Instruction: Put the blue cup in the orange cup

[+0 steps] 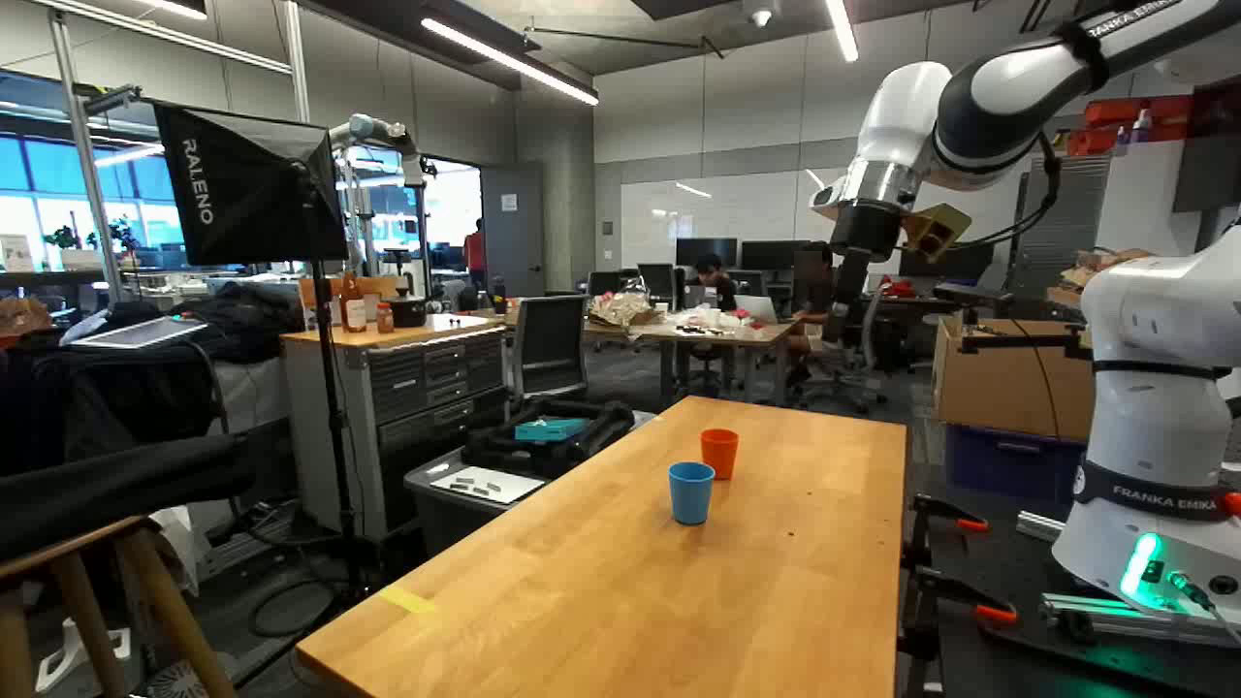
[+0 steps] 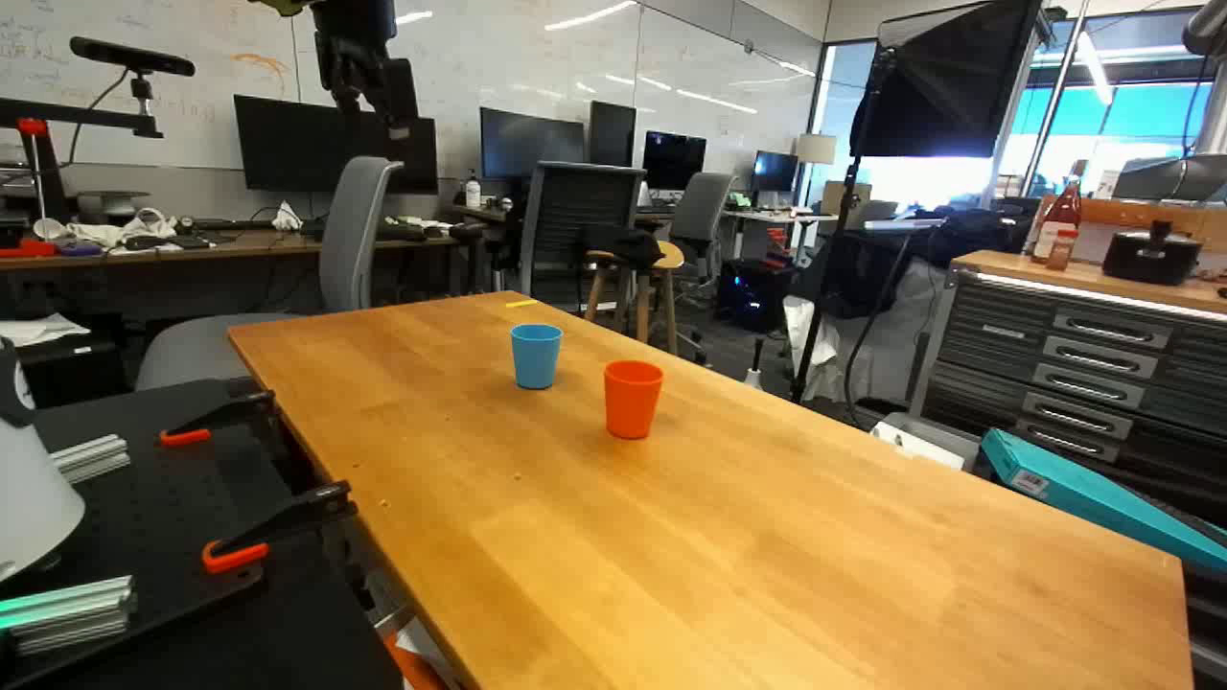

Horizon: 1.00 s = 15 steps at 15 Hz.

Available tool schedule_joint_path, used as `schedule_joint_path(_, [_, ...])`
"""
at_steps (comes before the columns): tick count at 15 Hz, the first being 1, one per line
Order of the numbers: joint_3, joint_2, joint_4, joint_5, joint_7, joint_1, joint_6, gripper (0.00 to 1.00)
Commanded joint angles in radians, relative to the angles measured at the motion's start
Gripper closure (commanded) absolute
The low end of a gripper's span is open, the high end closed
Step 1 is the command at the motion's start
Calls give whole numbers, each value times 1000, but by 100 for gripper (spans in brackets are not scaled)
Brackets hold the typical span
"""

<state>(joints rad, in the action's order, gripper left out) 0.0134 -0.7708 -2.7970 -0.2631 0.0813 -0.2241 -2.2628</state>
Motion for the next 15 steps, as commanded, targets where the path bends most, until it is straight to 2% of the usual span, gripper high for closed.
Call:
schedule_joint_path(1, [-7, 0, 2, -7, 6, 8, 4, 0])
schedule_joint_path(8, [-9, 22, 7, -11, 10, 4, -21, 0])
schedule_joint_path(11, [-22, 116, 33, -18, 9, -5, -110, 0])
schedule_joint_path(15, [-56, 314, 84, -13, -1, -19, -265, 0])
